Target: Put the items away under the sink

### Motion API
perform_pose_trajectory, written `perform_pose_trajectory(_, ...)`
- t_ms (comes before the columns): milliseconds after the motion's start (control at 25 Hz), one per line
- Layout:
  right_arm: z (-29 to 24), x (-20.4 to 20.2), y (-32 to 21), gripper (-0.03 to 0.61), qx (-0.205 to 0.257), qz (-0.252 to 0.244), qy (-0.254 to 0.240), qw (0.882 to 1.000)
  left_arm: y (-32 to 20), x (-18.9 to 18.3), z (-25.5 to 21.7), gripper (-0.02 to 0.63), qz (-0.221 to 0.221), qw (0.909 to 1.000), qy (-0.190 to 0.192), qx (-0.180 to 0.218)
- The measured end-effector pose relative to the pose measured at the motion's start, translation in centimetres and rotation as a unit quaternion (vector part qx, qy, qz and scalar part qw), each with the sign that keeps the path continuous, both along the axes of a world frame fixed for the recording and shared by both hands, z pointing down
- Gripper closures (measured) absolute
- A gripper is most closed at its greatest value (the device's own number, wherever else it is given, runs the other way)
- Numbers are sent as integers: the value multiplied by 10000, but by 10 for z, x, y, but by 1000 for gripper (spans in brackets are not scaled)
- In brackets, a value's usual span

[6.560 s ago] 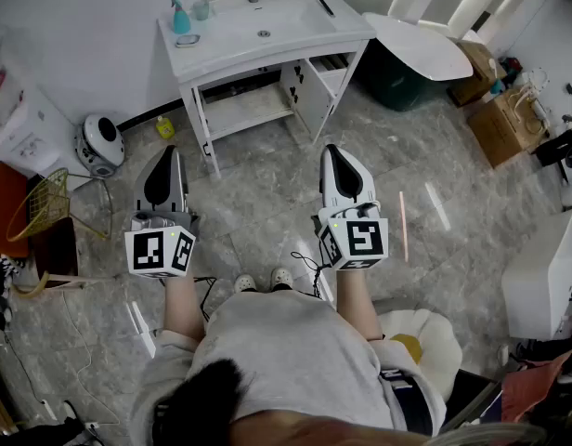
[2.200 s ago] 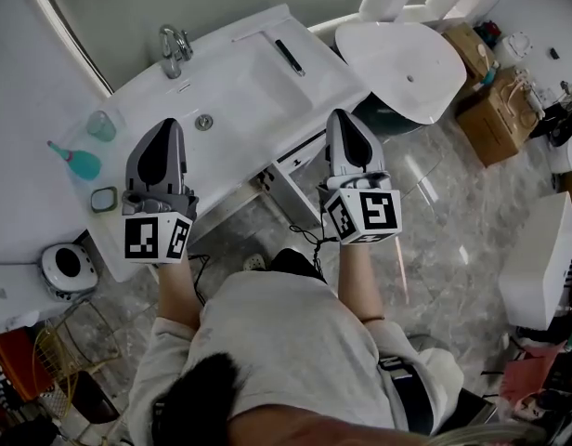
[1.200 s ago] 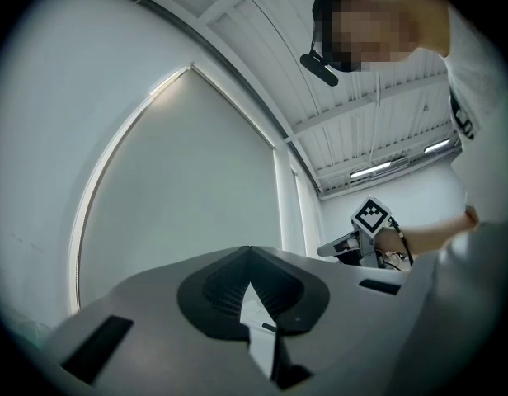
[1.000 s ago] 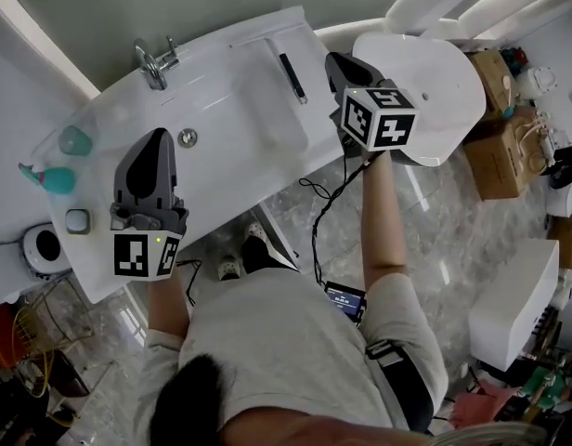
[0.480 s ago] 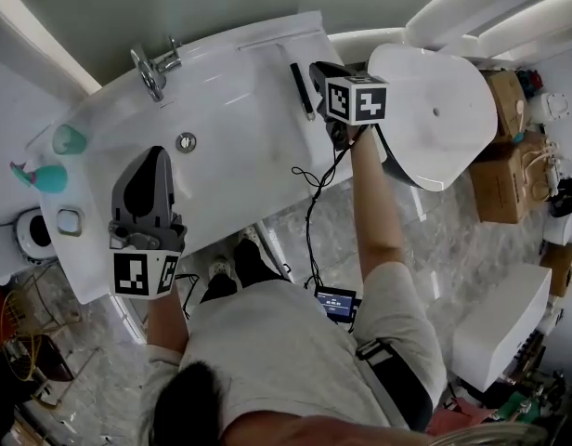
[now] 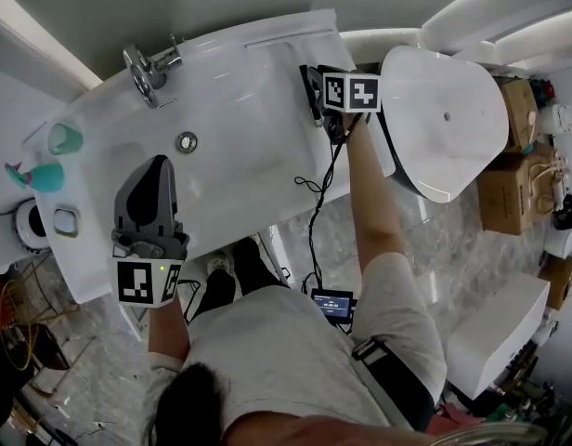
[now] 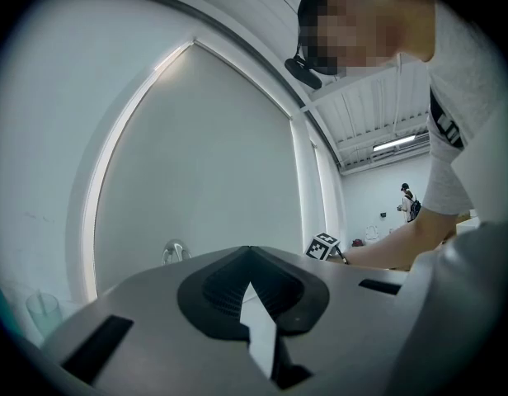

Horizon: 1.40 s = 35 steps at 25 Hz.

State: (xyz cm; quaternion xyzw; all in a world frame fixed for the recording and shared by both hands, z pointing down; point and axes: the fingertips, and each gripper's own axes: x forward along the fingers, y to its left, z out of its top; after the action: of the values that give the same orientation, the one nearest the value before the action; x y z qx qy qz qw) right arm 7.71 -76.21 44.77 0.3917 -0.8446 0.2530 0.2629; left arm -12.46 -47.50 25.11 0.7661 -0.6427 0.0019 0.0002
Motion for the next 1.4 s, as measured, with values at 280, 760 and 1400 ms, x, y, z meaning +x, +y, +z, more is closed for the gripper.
perform_pose_trajectory(280, 42, -4, -16, 440, -313, -82, 282, 9991, -2, 3, 17, 606, -69, 9997, -16, -219)
perform_pose_trajectory(760, 79, -12, -31, 434, -428, 20, 498, 9978, 13, -7, 38, 606, -402, 9981, 7, -462)
perform_pose_trajectory(1400, 37, -15, 9, 479, -61, 127, 70, 9999, 43, -18, 10, 606, -546, 9985, -15, -106)
